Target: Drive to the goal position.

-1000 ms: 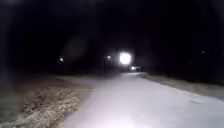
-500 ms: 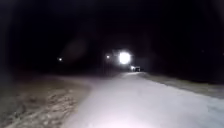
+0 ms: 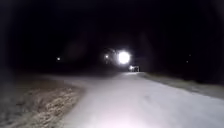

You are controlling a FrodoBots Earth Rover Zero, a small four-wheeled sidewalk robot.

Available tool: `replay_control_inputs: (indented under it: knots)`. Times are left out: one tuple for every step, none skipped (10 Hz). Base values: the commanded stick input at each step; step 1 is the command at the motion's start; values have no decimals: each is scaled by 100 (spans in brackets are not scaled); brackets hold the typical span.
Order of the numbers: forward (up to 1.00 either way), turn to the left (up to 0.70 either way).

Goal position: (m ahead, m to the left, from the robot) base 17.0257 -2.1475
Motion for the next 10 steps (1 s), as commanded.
replay_control_inputs:
  knots:
    - [100, 16]
    - [100, 40]
    - [100, 28]
    - [100, 0]
    - [100, 0]
    - [100, 0]
    - [100, 0]
    - [100, 0]
    - [100, 0]
    - [100, 0]
